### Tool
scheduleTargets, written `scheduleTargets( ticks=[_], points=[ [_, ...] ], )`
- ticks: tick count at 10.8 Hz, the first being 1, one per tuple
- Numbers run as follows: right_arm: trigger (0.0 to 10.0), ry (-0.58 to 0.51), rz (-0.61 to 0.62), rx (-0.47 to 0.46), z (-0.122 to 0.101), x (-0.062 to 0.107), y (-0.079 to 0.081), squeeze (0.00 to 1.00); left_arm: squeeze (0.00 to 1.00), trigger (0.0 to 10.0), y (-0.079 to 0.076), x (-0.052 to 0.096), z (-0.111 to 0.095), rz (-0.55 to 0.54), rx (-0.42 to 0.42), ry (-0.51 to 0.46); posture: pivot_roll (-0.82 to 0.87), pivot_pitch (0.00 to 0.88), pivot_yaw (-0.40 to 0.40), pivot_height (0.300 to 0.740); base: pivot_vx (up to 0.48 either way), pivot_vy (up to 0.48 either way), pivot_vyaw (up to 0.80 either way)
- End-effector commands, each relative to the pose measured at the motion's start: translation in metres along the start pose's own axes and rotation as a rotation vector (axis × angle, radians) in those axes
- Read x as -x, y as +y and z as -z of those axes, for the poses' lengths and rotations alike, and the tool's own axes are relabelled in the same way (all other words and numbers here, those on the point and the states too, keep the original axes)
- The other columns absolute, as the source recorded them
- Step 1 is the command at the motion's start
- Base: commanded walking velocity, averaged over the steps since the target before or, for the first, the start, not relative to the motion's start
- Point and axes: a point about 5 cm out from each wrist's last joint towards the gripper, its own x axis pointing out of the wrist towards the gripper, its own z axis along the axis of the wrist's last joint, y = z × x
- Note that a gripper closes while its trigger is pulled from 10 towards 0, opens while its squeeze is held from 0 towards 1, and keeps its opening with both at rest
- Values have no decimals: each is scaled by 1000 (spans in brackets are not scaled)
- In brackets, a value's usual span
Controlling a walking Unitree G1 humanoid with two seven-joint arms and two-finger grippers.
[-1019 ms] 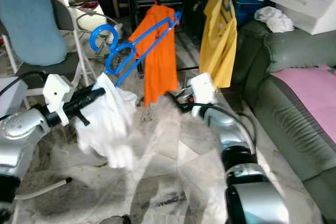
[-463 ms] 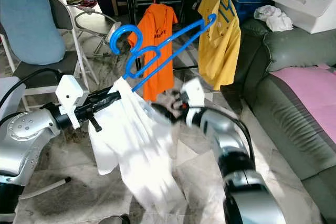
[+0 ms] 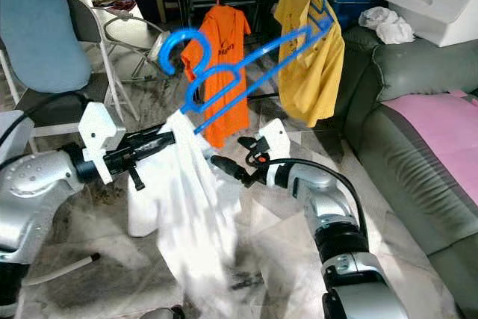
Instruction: Hang hanger
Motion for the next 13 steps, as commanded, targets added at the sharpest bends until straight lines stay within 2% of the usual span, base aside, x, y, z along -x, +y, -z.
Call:
scheduleTargets(
  ticks=[1, 3, 4, 6, 7, 8, 10, 11, 12, 13],
  points=[
    [10000, 18, 12, 0, 3, -2, 1, 0, 0, 0, -5, 0, -18, 61, -36, -43, 43, 84, -31, 740, 0, 0, 0],
    [10000, 25, 35, -1, 4, -4, -1, 0, 0, 0, -8, 0, -29, 90, -41, -65, 50, 83, -34, 740, 0, 0, 0],
    [10000, 58, 51, -7, 10, -5, -1, 0, 0, 0, -7, -1, -42, 87, -51, -105, 50, 83, -34, 740, 0, 0, 0],
    [10000, 163, 72, -7, 29, 0, -3, 0, 0, 0, 1, 0, -54, 67, -90, -124, 51, 83, -39, 740, 0, 0, 0],
    [10000, 177, 92, -29, 35, 4, -5, 0, 0, 0, 6, 3, -59, 48, -99, -128, 50, 85, -39, 740, 0, 0, 0],
    [0, 206, 122, -40, 40, 11, -11, 0, 0, 0, 9, 6, -58, 36, -96, -113, 50, 85, -36, 740, 0, 0, 0],
    [0, 266, 249, -54, 47, 39, -33, 0, 0, 0, 1, 17, -34, 32, -30, -48, 45, 90, -39, 740, 0, 0, 0],
    [0, 266, 293, -58, 45, 49, -42, 0, 0, 0, 4, 23, -24, 4, 12, -29, 45, 90, -39, 740, 0, 0, 0],
    [0, 250, 357, -56, 37, 60, -54, 0, 0, 0, 6, 31, -12, -22, 23, 18, 35, 94, -40, 740, 0, 0, 0],
    [0, 205, 468, -39, 19, 71, -71, 0, 0, 0, 8, 40, 0, -57, 72, 37, 30, 95, -39, 740, 0, 0, 0]
  ],
)
